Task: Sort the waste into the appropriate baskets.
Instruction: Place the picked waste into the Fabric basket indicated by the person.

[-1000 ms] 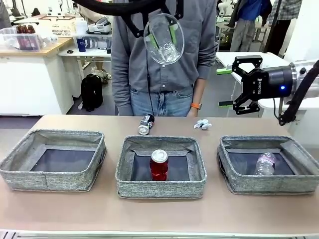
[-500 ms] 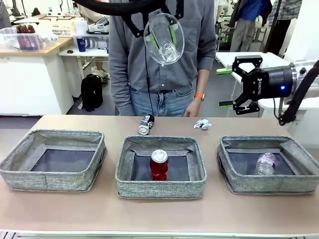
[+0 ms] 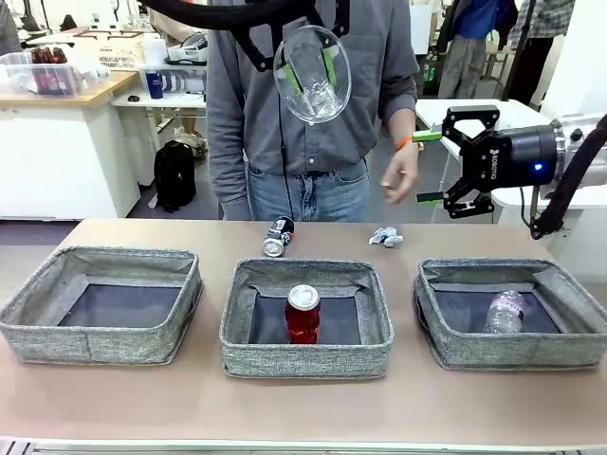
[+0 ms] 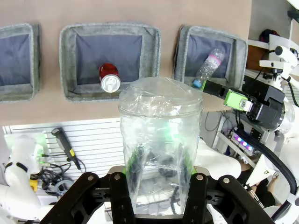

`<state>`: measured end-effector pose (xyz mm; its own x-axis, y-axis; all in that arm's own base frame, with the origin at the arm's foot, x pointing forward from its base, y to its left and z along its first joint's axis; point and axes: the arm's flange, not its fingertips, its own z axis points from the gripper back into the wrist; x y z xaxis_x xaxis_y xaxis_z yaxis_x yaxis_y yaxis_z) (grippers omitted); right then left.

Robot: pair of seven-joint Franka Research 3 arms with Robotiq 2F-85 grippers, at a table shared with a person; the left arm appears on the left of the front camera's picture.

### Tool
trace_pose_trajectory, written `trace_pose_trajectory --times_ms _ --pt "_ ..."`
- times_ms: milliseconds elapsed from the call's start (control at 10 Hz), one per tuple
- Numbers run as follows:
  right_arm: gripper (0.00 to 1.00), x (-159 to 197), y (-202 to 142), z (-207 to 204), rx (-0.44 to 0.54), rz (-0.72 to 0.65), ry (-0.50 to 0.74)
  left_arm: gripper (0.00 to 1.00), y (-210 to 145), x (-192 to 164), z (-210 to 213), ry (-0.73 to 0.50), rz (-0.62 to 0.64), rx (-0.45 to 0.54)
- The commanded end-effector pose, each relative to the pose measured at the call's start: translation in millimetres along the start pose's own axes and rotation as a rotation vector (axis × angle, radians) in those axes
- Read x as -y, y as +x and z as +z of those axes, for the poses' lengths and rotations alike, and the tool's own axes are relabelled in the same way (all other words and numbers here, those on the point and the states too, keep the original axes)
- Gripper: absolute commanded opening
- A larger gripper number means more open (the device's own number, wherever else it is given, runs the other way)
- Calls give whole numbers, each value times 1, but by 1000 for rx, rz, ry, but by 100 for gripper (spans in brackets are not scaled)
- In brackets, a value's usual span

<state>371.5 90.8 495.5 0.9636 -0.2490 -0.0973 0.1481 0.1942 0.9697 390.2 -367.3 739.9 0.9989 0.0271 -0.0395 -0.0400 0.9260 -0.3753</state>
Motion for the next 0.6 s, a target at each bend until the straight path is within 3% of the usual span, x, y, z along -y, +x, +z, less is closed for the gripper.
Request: trace_pose_trajectory --times_ms 0,500 --pt "100 -3 -1 0 1 -16 -9 37 -4 -5 -1 9 1 3" --pt "100 -3 -1 0 1 -16 -9 37 -4 -5 -1 9 1 3"
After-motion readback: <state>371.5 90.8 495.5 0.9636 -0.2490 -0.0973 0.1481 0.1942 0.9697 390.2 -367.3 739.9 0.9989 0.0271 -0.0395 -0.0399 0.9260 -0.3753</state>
